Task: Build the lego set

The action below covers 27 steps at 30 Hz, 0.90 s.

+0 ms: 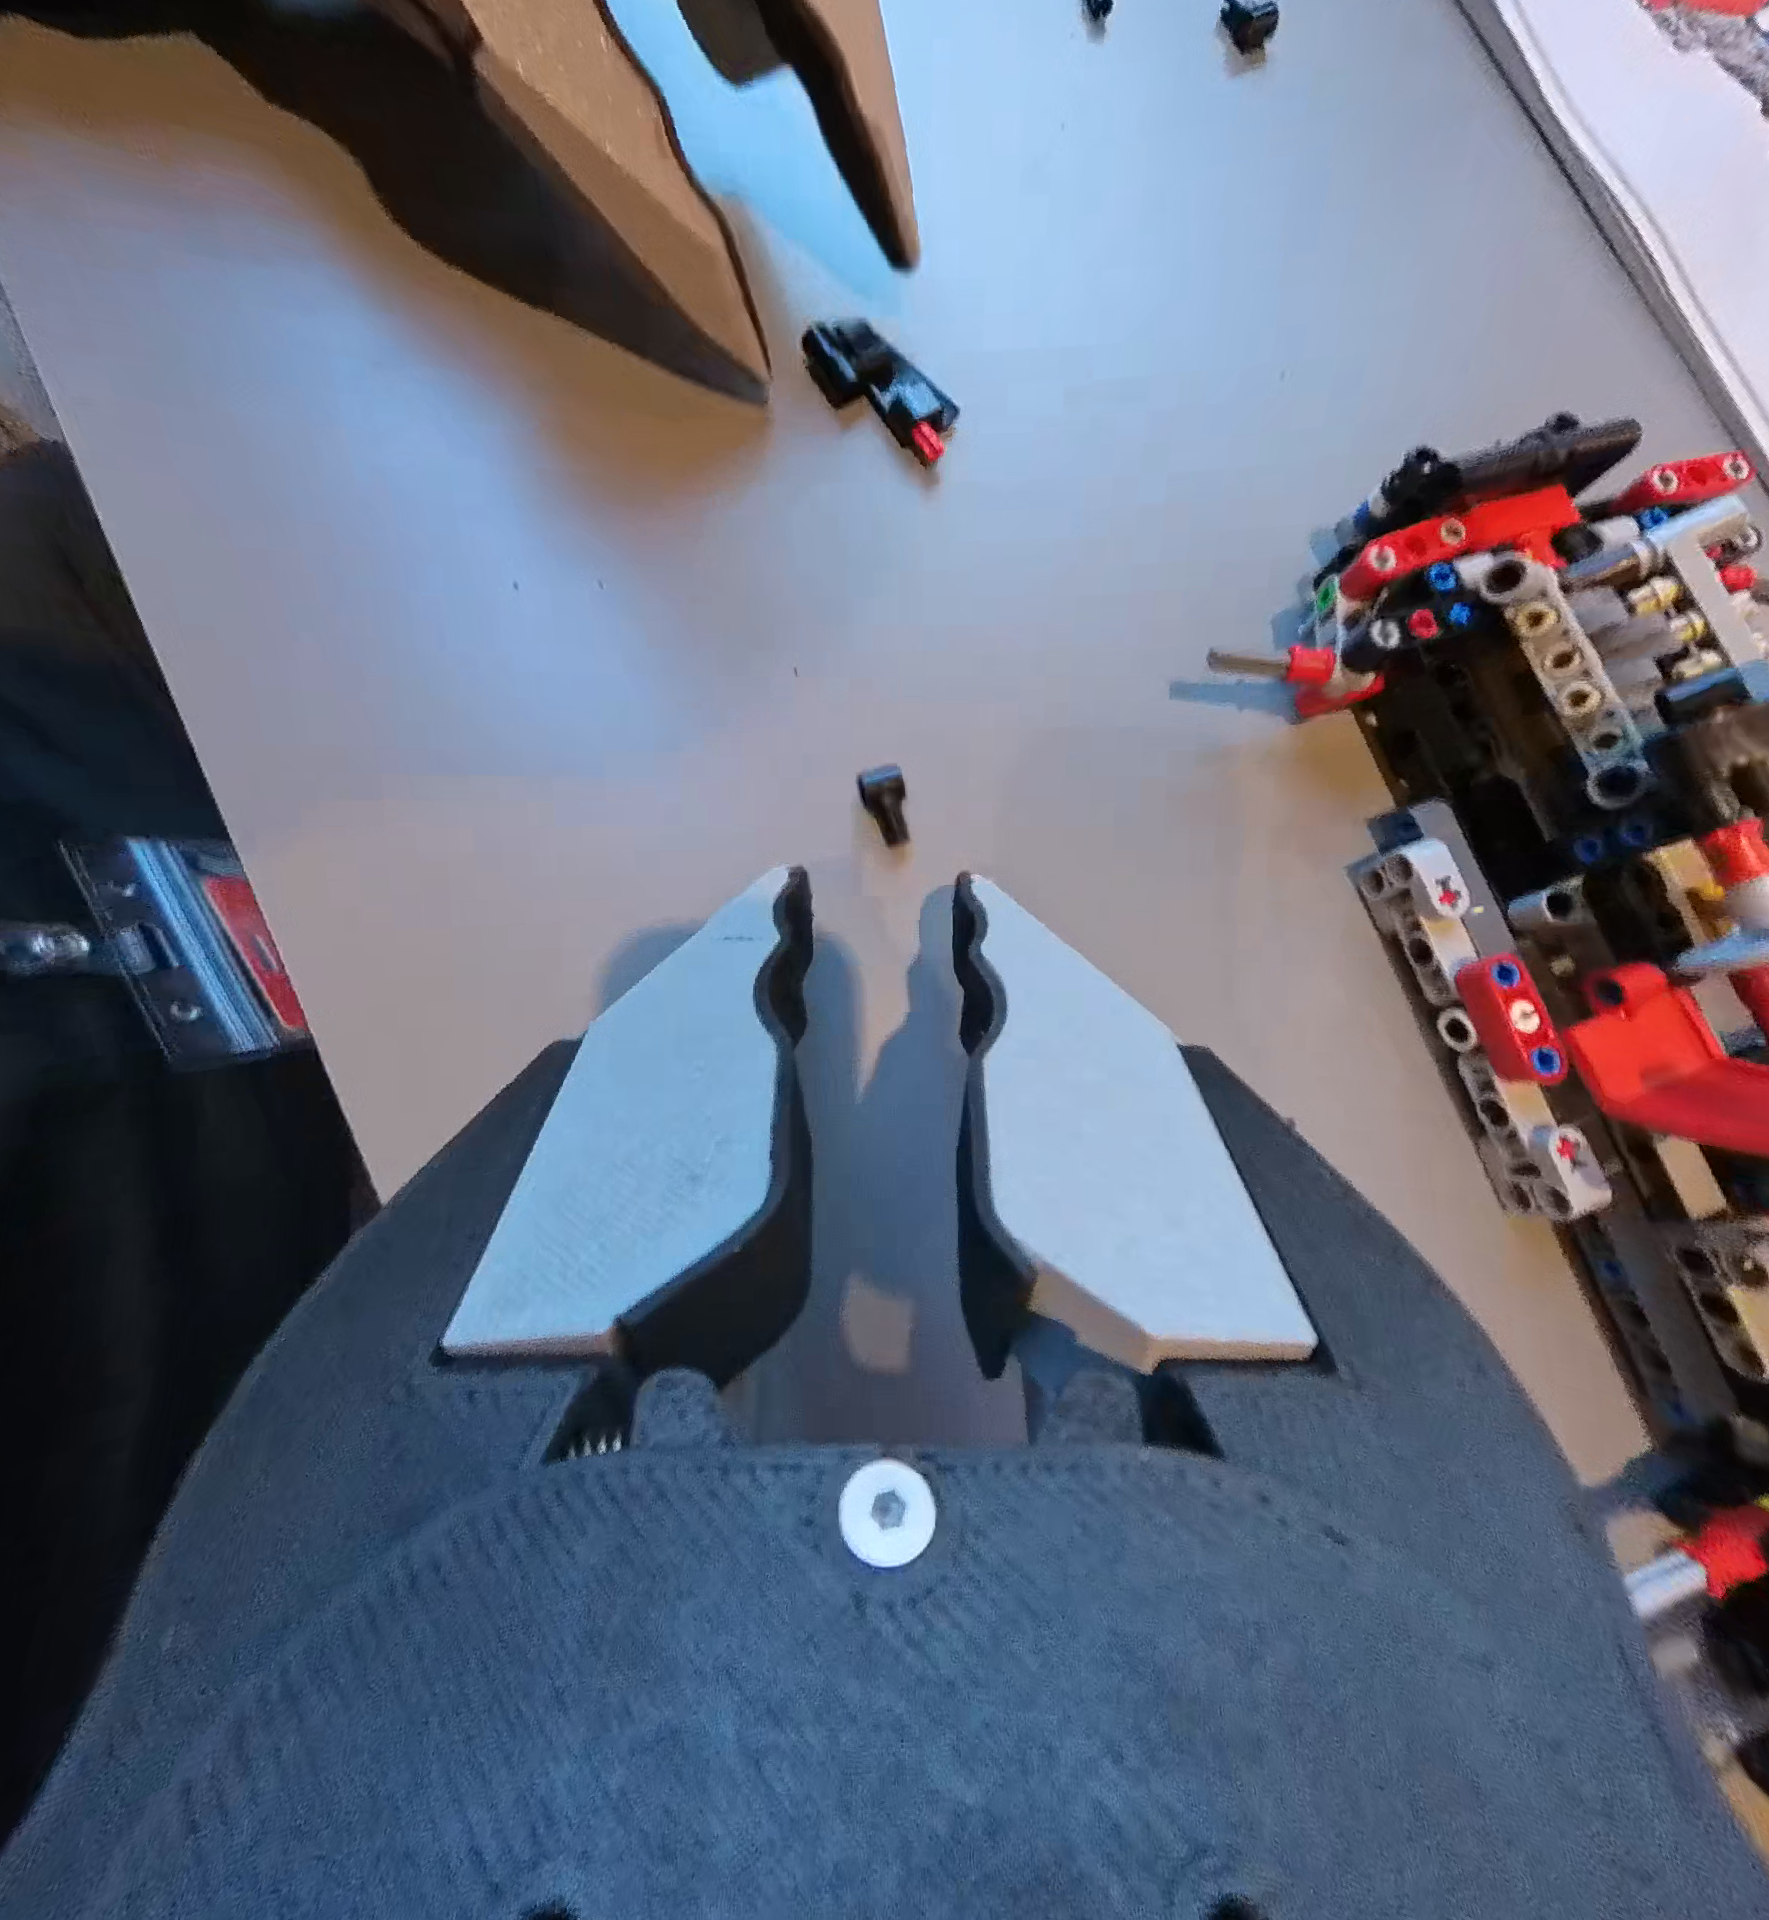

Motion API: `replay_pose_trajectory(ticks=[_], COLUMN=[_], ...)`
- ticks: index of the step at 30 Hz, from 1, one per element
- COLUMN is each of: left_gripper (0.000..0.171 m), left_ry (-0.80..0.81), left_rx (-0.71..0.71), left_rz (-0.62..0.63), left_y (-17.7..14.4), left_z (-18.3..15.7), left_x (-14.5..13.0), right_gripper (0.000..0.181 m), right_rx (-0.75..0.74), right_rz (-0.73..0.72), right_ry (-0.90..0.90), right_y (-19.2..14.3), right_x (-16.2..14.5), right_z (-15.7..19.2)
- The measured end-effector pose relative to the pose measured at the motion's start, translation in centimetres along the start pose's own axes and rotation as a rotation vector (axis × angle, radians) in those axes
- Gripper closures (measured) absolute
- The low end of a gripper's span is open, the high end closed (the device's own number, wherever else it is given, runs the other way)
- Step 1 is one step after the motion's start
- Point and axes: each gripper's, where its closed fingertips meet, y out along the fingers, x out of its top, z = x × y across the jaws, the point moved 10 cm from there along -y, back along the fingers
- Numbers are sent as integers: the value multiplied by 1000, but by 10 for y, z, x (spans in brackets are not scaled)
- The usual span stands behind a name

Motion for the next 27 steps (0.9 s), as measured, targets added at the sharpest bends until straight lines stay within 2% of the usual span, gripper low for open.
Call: replay_pose_trajectory(ticks=[3, 5, 7, 11, 13, 16, 21, 24, 27], left_gripper=[140, 133, 131, 147, 155, 155, 155, 155, 155], left_ry=[-8, -49, -112, -209, -232, -210, -129, -90, -56], left_rx=[7, -46, -113, -193, -236, -256, -280, -249, -216], left_rz=[-11, 47, 54, 38, 39, 40, 41, 42, 44], left_y=[-2, 5, 10, 14, 14, 14, 13, 13, 13], left_z=[0, 3, 11, 22, 24, 21, 12, 8, 4], left_x=[0, -1, 1, 3, 2, 3, 4, 4, 5], right_gripper=[155, 154, 154, 158, 163, 168, 166, 166, 172], right_rx=[24, 60, 96, 229, 262, 262, 164, 141, 183], right_rz=[-10, -9, 2, 1, -63, -134, -37, 45, 30], right_ry=[4, 13, -1, -61, -111, -118, -199, -255, -288], right_y=[2, 4, 8, 18, 15, 0, 1, 15, 20], right_x=[-6, -3, 3, 17, 25, 28, 16, 15, 18], right_z=[-4, -4, -1, 17, 25, 17, -11, -9, 3])
